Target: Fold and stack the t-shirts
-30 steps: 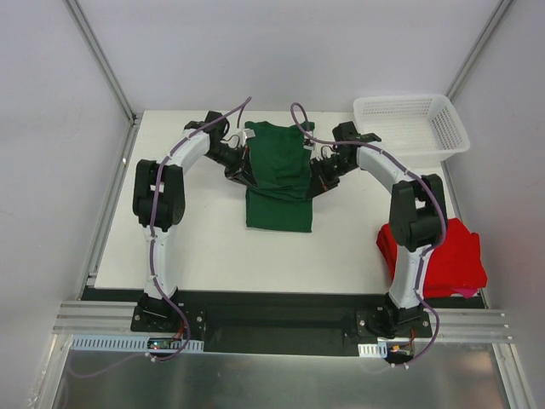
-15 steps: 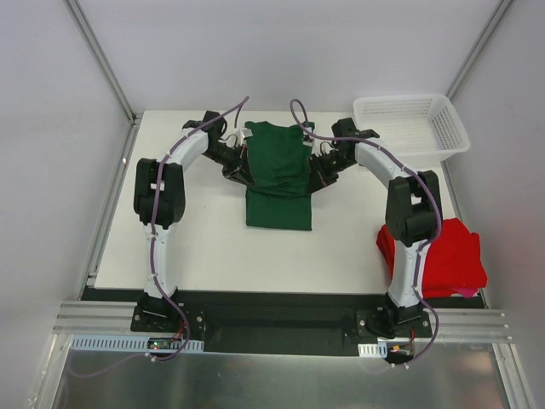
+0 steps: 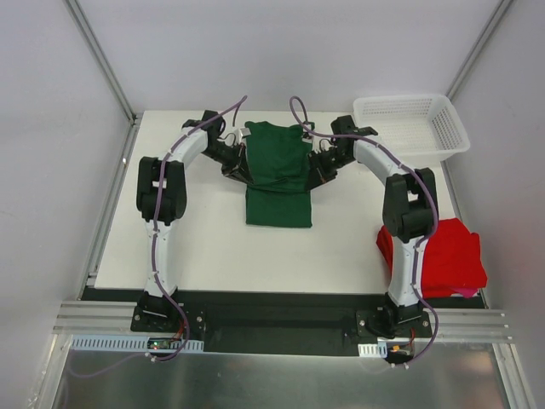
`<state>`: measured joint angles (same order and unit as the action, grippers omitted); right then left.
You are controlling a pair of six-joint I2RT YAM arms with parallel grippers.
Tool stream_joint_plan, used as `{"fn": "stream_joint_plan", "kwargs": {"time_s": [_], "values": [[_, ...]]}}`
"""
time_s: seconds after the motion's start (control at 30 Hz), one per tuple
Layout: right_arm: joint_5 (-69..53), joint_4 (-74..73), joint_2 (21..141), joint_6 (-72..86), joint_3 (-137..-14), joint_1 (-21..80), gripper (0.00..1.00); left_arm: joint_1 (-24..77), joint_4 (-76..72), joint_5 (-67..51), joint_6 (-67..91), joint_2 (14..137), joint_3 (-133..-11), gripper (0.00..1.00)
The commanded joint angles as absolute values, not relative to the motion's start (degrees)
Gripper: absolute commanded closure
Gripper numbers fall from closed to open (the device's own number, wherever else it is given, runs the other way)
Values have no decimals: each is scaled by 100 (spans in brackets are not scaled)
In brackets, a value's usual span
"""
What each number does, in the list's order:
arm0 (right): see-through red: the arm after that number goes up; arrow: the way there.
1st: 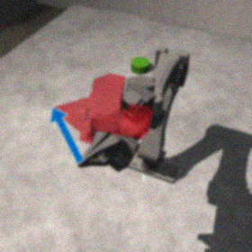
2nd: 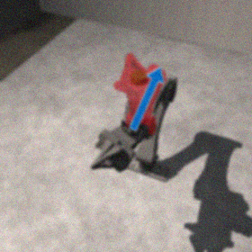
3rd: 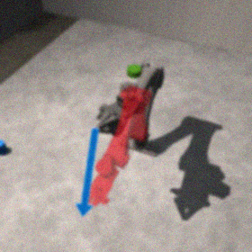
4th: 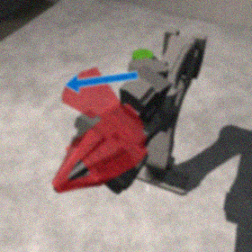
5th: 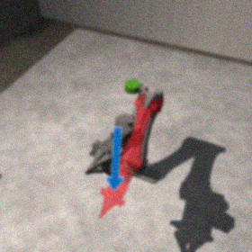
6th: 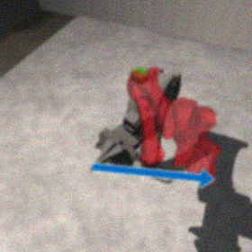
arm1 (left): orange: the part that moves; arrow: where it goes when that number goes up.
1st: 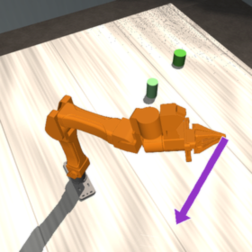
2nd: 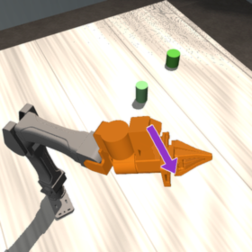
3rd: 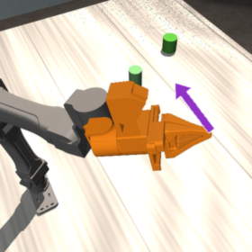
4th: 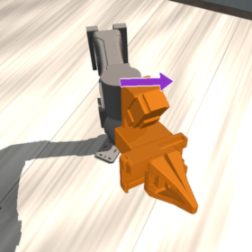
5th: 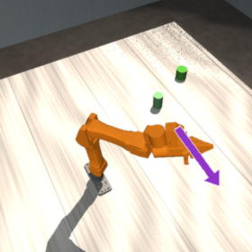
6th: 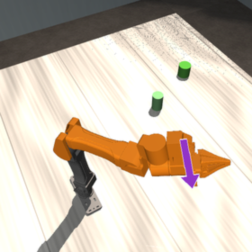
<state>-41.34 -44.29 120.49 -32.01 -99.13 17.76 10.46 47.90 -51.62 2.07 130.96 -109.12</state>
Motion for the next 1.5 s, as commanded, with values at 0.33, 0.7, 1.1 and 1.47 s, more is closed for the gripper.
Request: {"fn": "stream_joint_plan", "kwargs": {"time_s": [0.33,0.7,1.1,1.47], "values": [[-4078,-4535,12164,-3366,-10301,1705,99,958,4878,-4957,53,13236,-11364,100],[-3999,-4474,12226,-3393,-10301,1696,99,958,4887,-4913,53,13350,-11505,100],[-3841,-4377,12515,-3428,-10529,1705,99,958,4887,-4843,-105,13544,-11707,100],[-3691,-4280,12656,-3410,-10652,1705,99,949,4878,-4781,-141,13649,-11900,100]]}}
